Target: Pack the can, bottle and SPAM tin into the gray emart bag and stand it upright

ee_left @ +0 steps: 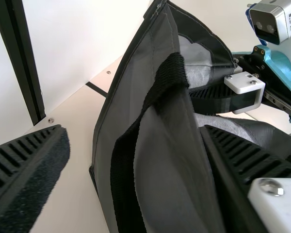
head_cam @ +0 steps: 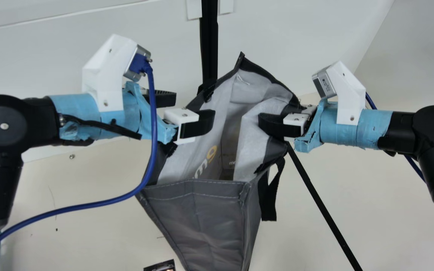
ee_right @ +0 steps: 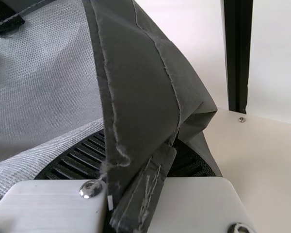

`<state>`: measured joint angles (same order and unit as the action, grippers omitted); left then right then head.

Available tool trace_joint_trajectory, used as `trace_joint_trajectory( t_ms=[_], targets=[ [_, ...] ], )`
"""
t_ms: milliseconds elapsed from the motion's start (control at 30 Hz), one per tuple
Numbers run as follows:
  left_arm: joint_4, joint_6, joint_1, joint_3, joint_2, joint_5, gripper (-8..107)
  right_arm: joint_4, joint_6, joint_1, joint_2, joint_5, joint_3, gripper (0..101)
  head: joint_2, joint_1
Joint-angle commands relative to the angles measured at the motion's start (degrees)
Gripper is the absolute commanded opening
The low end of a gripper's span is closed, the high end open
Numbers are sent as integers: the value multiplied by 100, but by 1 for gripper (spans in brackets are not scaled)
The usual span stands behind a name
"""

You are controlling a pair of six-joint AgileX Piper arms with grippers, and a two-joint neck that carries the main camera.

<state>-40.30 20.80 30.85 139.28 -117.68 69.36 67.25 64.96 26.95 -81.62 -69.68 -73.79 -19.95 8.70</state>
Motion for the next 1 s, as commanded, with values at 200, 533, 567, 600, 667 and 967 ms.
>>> trace_joint_trajectory(
  t_ms=[200, 533, 567, 600, 667, 967],
  targets=[
    [-394, 471, -25, -985, 636, -411, 90, -5, 0, 0, 0, 0, 0, 0, -5, 130],
    [-688, 960, -187, -1729, 1294, -650, 90, -5, 0, 0, 0, 0, 0, 0, -5, 130],
    [-682, 978, -208, -1786, 1358, -665, 90, -5, 0, 0, 0, 0, 0, 0, -5, 130],
    [-676, 1002, -232, -1860, 1431, -683, 90, -5, 0, 0, 0, 0, 0, 0, -5, 130],
    [-638, 1032, -283, -1994, 1573, -712, 90, -5, 0, 0, 0, 0, 0, 0, -5, 130],
    [-286, 1031, -541, -2655, 2260, -856, 90, -5, 0, 0, 0, 0, 0, 0, -5, 130]
  ],
)
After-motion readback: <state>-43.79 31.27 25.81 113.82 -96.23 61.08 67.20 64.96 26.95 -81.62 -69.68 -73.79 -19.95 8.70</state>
